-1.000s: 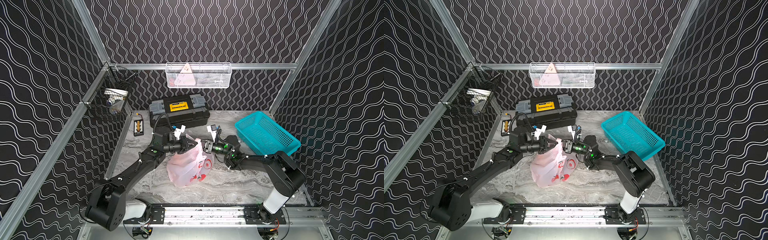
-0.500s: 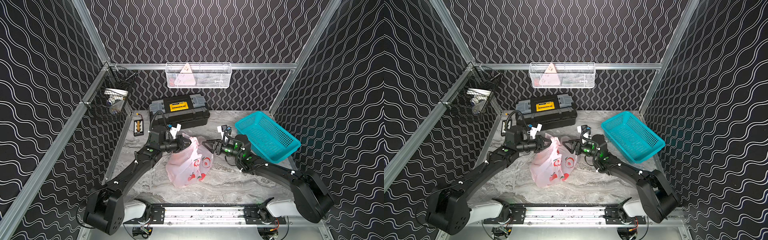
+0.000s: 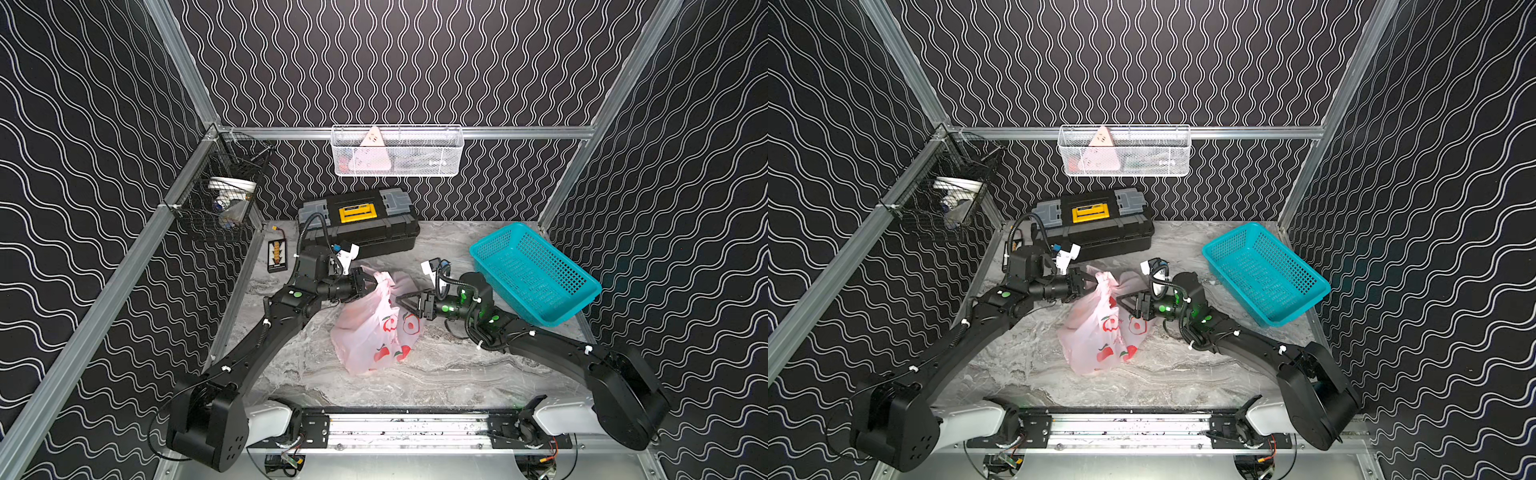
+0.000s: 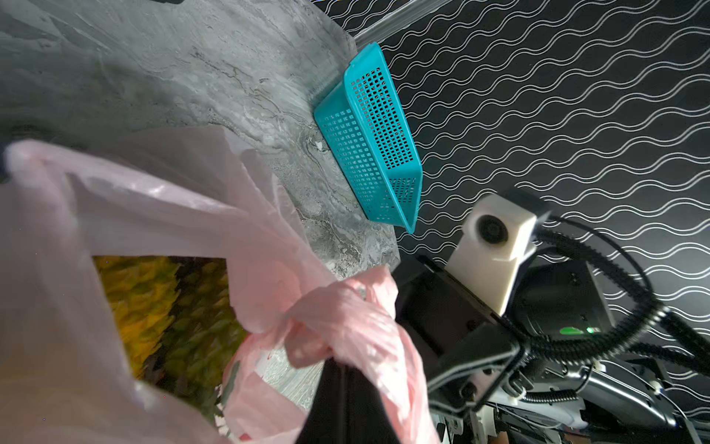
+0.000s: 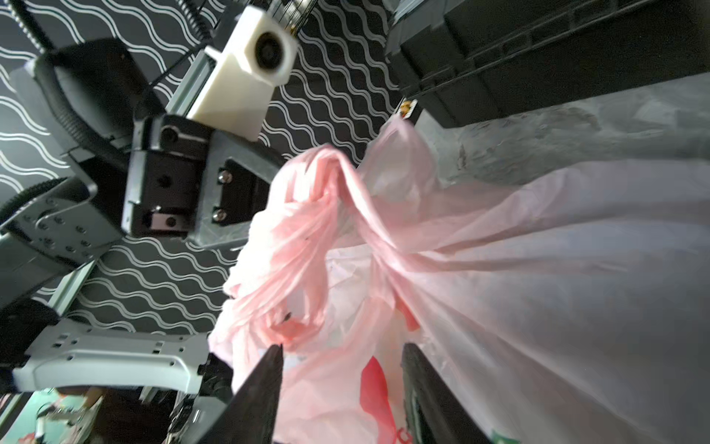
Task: Place the pineapple into a plastic bag & tie a knot
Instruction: Tie the plastic bag at the center of the board.
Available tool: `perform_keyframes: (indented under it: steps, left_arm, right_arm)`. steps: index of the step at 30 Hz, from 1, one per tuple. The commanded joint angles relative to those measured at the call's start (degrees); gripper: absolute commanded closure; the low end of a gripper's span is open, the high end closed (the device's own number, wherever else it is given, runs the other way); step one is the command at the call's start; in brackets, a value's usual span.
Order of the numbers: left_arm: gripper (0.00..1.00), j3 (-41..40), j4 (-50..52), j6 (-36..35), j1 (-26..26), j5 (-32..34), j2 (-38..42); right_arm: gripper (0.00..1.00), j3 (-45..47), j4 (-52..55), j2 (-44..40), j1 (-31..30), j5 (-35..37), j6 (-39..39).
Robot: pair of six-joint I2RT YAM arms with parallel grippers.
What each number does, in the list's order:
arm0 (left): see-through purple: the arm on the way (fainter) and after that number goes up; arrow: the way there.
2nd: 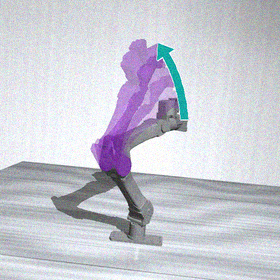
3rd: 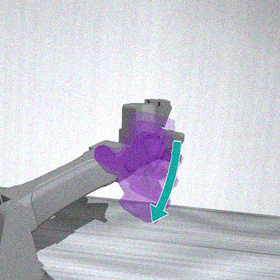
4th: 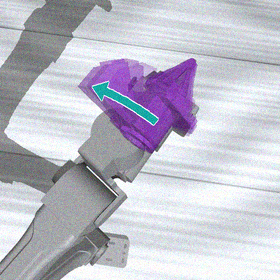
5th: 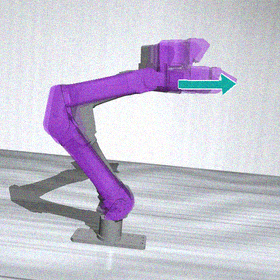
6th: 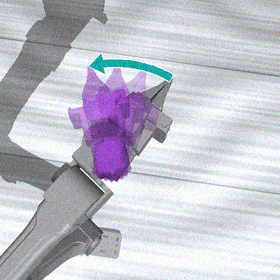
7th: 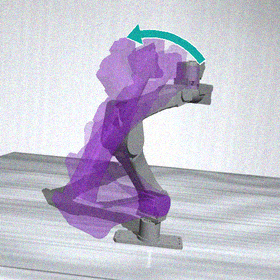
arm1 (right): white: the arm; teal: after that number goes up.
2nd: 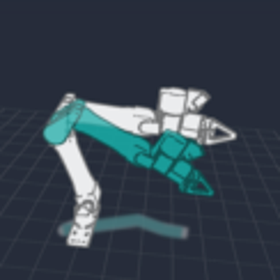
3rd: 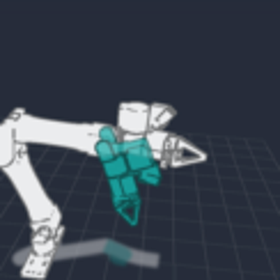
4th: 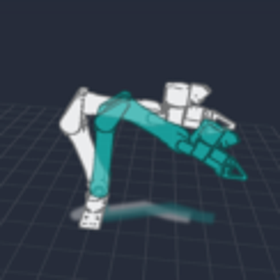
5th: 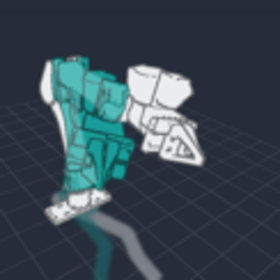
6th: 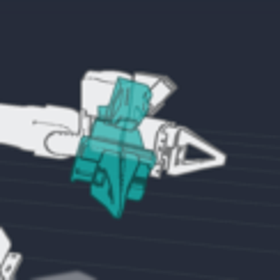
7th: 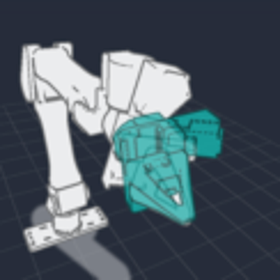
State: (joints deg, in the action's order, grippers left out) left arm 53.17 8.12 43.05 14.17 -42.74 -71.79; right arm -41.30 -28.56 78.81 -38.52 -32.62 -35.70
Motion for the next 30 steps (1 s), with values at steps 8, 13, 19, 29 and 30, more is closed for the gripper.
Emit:
perform_keyframes:
  steps: [8,13,19,29,30]
  left_arm:
    - [1.0,-1.01,0.61,-2.16,-0.02,-1.0,-1.07]
    - [1.0,-2.45,-0.17,-1.66,-0.01,-1.54,-0.81]
    - [1.0,-3.16,-0.55,-1.53,0.06,-1.83,-0.52]
    - [1.0,-3.34,-2.29,-0.85,0.07,-3.12,-1.8]
    - [1.0,-3.42,-2.63,-0.5,0.13,-3.05,-1.94]
  right_arm:
    - [0.5,-3.75,3.59,0.99,-2.13,1.86,1.33]
    - [0.47,-4.57,2.04,3.12,-3.38,2.56,0.8]
    - [0.41,-4.92,2.92,3.48,-3.8,4.44,0.38]
    - [0.54,3.19,6.14,-5.27,-1.23,8.08,1.47]
    - [0.58,3.56,6.09,-5.24,-1.2,6.31,1.62]
